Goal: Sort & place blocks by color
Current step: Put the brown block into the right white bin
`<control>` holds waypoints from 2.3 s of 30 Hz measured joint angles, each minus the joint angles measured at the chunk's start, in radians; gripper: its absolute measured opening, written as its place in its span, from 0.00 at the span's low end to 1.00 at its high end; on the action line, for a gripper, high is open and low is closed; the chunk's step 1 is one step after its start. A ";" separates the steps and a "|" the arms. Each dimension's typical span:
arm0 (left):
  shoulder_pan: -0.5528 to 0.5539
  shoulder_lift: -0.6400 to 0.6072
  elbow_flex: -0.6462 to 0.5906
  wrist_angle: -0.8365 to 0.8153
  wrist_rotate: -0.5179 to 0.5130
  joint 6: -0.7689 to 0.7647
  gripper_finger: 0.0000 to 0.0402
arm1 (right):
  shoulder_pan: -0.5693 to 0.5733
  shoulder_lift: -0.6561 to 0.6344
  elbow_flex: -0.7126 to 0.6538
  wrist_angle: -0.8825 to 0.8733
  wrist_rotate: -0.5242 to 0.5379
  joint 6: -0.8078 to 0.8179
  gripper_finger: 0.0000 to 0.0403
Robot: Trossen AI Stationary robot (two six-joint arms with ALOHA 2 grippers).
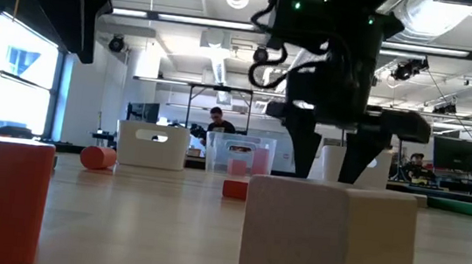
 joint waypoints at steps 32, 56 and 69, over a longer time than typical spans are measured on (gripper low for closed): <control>0.093 0.000 -0.007 0.005 -0.187 0.078 0.58 | -0.009 0.058 0.120 -0.123 0.176 0.539 0.23; 0.093 0.000 -0.008 0.009 -0.308 0.121 0.58 | -0.146 0.052 0.297 -0.535 0.721 0.966 0.23; 0.093 0.000 -0.008 0.009 -0.326 0.139 0.58 | -0.387 0.051 0.406 -0.653 0.798 1.078 0.23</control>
